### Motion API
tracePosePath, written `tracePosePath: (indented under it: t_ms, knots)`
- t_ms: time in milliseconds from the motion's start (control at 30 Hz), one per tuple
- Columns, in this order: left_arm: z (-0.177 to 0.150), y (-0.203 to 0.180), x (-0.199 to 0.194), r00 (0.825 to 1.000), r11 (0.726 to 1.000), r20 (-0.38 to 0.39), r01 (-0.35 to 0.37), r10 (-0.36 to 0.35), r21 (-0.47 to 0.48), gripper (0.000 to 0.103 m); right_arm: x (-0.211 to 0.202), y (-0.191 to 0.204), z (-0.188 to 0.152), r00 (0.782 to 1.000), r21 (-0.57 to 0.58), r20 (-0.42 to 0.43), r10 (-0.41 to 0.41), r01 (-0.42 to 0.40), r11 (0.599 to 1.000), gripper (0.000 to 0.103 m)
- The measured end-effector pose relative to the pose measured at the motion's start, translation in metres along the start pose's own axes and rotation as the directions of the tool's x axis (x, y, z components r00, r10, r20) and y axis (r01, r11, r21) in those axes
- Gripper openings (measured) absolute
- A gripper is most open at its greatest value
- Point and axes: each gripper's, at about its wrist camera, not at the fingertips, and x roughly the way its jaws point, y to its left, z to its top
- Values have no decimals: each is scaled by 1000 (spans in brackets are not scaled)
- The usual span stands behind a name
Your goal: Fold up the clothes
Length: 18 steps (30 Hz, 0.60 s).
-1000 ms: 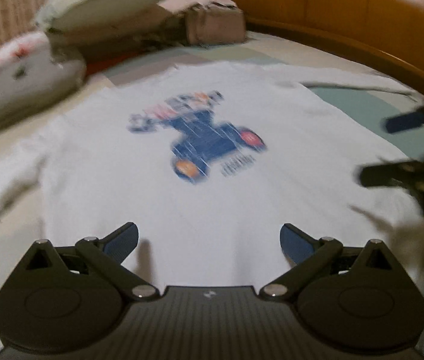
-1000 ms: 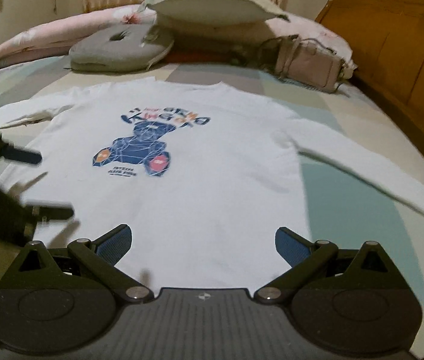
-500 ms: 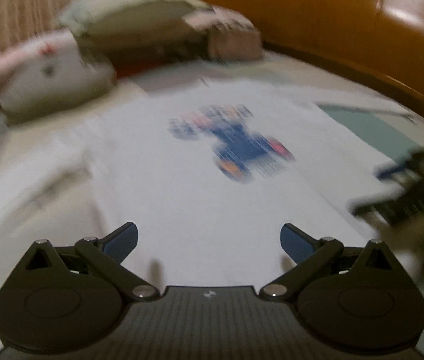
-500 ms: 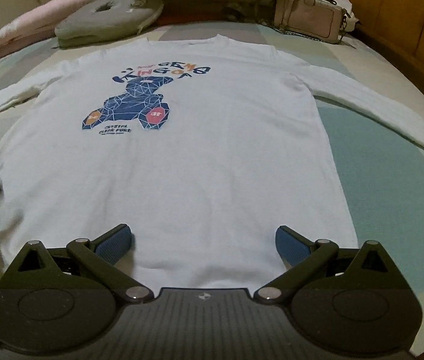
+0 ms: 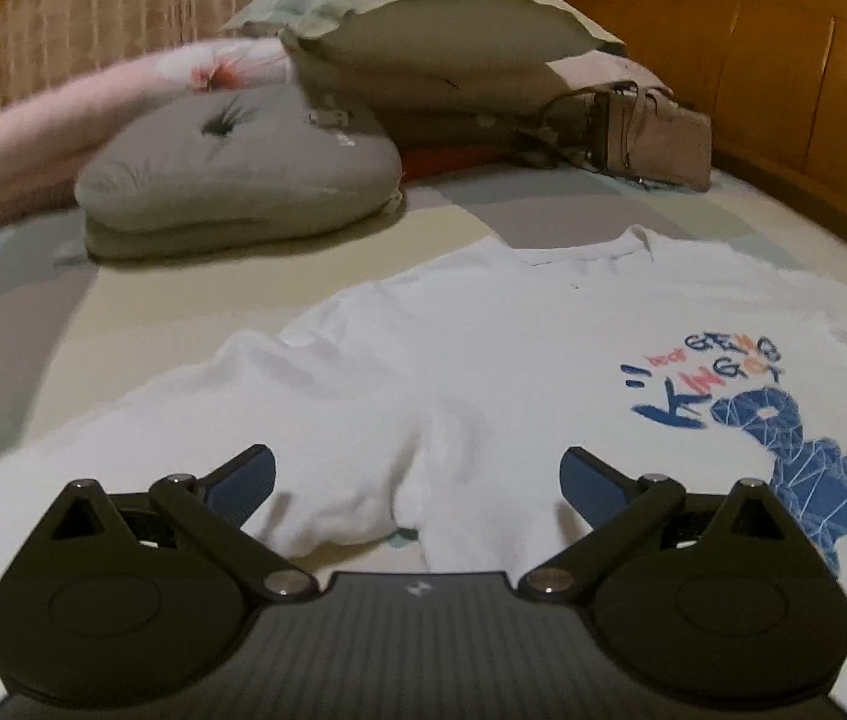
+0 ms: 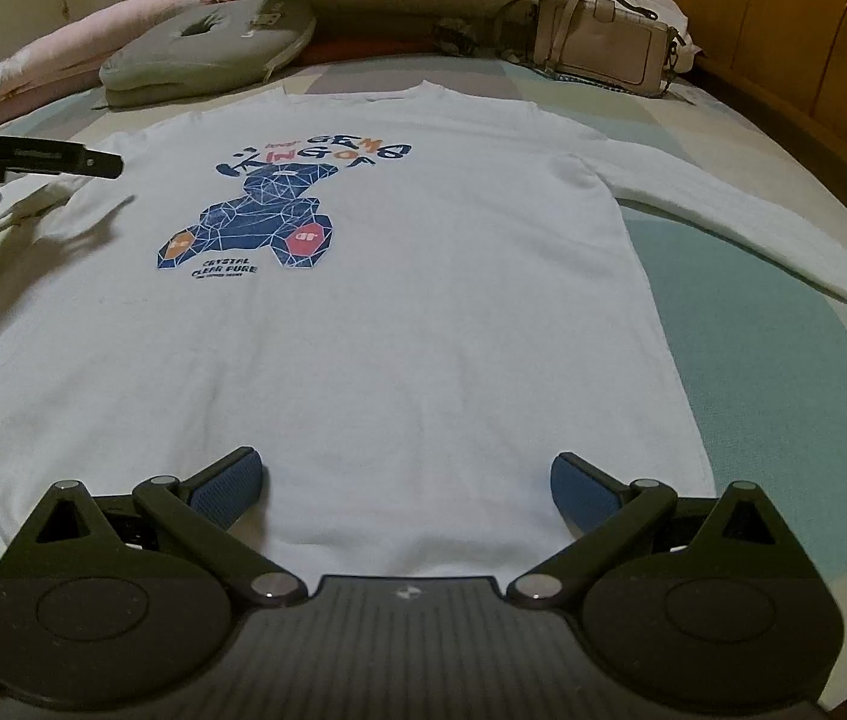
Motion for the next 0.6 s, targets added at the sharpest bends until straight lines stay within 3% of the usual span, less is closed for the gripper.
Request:
tracePosePath:
  t_ms: [100, 233, 333, 467, 600]
  knots:
    - [-11, 7, 0, 996, 997, -42, 76, -77, -20, 100, -1, 0, -2, 1000, -1, 9, 0, 0, 1000, 103]
    - [-23, 9, -12, 994, 998, -91, 56, -54, 24, 100, -2, 0, -4, 1000, -7, 23, 6, -6, 1000, 103]
    - [-8, 12, -19, 990, 998, -132, 55, -54, 2, 100, -2, 0, -3, 1000, -7, 18, 5, -5, 1000, 103]
    - [30, 18, -19, 998, 998, -36, 58, -59, -21, 100, -1, 1, 1, 1000, -9, -5, 2, -2, 1000, 103]
    - [56, 27, 22, 993, 989, -47, 106, -111, -106, 100, -1, -1, 0, 1000, -15, 0, 10, -10, 1000, 103]
